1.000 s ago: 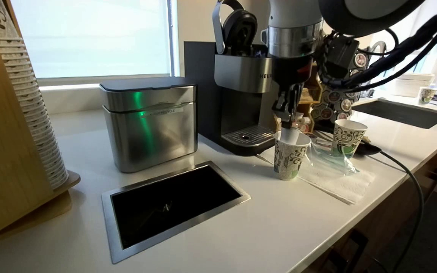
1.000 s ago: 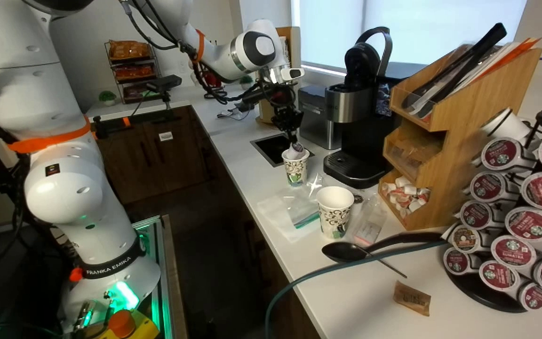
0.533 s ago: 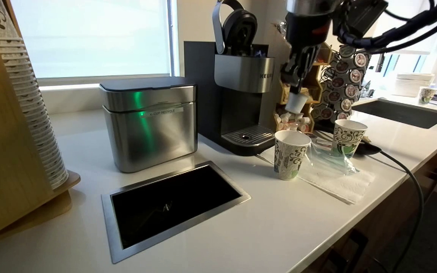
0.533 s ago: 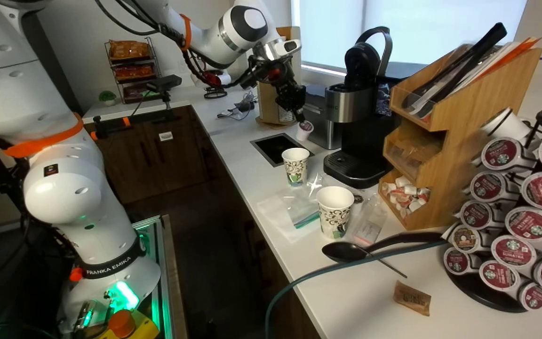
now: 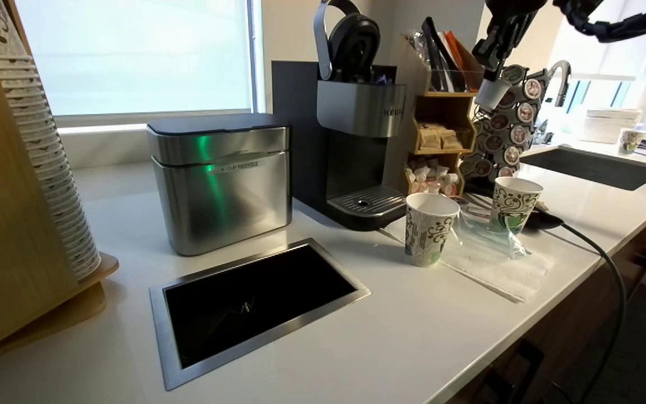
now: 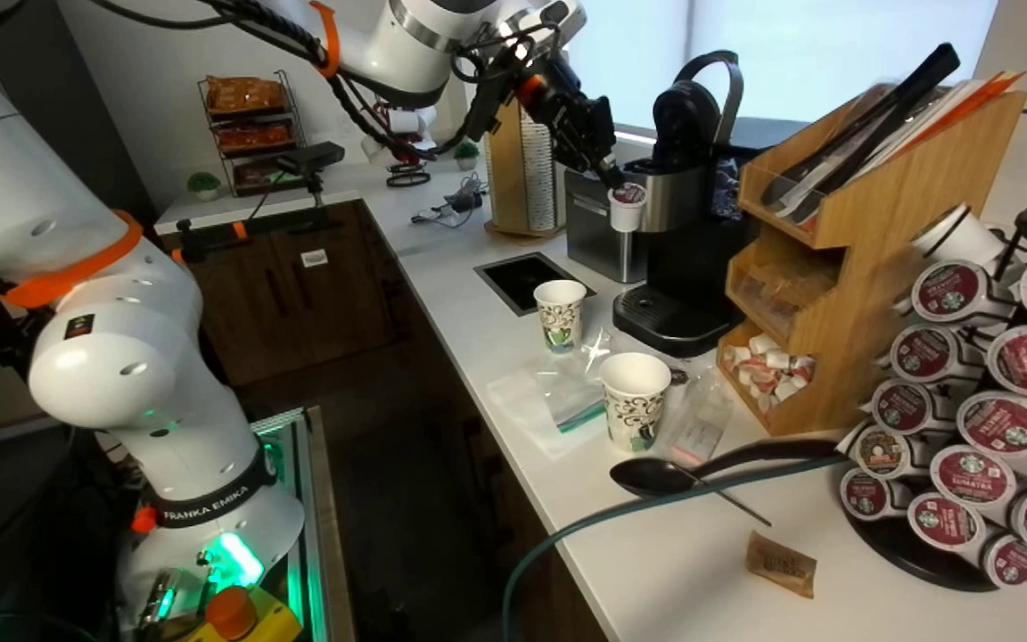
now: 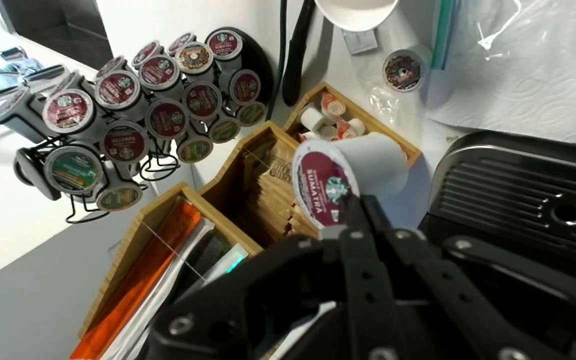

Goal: Pick up the object from the cup and put it on the stand

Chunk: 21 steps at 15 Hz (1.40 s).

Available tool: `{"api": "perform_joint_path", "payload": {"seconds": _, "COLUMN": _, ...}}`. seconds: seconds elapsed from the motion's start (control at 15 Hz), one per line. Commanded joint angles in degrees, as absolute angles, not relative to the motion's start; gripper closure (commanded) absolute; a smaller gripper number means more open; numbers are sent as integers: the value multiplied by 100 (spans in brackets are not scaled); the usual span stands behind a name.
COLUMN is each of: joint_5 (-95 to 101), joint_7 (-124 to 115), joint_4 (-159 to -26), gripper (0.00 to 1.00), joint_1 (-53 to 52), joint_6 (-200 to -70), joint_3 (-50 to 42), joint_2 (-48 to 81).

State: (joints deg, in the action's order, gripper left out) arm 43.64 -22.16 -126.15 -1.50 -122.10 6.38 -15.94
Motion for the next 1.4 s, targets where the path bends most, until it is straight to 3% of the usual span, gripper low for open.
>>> {"api": "perform_joint_path", "payload": {"seconds": 0.0, "joint_5": 4393, "joint_7": -2216, "joint_4": -12485, "gripper": 99, "joint_1": -90, "joint_6": -12249, "joint_3": 625, "joint_2": -1595}}
{"api": "perform_joint_path", "payload": {"seconds": 0.53, "joint_5": 5105, "joint_7": -13, "joint_4": -11073, "gripper": 99, "joint_1": 220, "joint_6": -12855, "joint_3": -4, "joint_2": -1002}}
{"api": "perform_joint_path", "payload": {"seconds": 0.93, "joint_5": 5030, "joint_7": -216, "joint_4": -11153, "gripper": 99, "joint_1": 215, "joint_6": -12735, "joint_3": 3, "joint_2": -1126}}
{"api": "perform_joint_path", "payload": {"seconds": 1.33, "joint_5": 5252, "joint_7": -414, "joint_4": -10412, "gripper": 99, "joint_1": 228, "joint_6": -12902, "joint_3": 42, "joint_2": -173}}
